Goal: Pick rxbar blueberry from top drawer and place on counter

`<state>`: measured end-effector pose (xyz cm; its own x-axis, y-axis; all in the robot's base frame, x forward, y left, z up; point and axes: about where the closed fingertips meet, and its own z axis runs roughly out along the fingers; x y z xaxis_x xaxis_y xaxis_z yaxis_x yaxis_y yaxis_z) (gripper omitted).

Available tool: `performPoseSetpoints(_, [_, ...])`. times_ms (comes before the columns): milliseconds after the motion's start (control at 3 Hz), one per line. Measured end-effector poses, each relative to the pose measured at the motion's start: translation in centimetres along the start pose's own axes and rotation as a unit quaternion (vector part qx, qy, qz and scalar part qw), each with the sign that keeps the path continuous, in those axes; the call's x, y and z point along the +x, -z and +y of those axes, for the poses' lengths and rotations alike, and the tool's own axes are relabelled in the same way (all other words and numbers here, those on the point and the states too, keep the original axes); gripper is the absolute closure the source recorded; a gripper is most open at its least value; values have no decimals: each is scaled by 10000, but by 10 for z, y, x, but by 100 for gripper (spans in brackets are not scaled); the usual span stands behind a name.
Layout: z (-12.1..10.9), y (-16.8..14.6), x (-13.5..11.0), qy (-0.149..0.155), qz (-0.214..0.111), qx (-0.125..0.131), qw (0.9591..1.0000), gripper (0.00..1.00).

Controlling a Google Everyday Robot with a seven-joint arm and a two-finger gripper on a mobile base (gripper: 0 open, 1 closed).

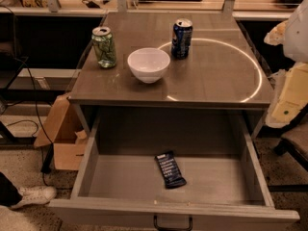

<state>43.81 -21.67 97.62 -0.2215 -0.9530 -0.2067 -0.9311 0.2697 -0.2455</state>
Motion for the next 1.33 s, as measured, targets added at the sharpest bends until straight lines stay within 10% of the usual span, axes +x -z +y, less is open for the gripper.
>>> performPoseSetpoints(1333, [43,-25,5,-289,227,107,9993,0])
